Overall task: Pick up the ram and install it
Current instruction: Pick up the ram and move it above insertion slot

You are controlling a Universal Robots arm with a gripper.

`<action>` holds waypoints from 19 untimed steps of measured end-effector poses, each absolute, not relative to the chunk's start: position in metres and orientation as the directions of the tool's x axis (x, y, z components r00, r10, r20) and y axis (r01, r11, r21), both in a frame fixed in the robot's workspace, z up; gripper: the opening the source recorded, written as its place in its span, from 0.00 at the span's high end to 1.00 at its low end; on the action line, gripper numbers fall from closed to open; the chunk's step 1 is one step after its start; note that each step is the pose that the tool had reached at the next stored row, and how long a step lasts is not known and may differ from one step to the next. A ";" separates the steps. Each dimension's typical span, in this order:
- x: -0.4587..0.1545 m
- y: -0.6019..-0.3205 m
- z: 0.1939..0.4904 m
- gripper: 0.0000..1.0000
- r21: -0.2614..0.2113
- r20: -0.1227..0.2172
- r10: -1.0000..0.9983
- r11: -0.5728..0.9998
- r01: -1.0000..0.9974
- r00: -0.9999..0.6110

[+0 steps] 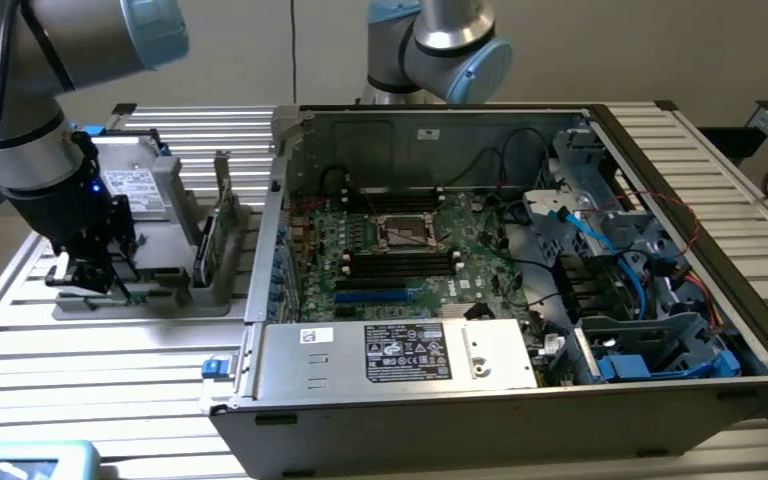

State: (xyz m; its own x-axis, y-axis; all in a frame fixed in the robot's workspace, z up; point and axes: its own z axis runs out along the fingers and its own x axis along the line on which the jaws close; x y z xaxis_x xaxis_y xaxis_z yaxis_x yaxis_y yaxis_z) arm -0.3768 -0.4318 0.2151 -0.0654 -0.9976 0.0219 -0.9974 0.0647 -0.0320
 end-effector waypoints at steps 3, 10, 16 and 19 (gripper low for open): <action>-0.377 -0.432 0.212 0.64 -0.032 0.022 -0.998 0.065 -0.997 -0.065; -0.377 -0.432 0.205 0.64 -0.032 0.022 -0.998 0.065 -0.997 -0.065; -0.377 -0.430 0.201 0.64 -0.030 0.022 -0.998 0.065 -0.997 -0.065; -0.377 -0.429 0.199 0.64 -0.029 0.022 -0.998 0.065 -0.997 -0.065</action>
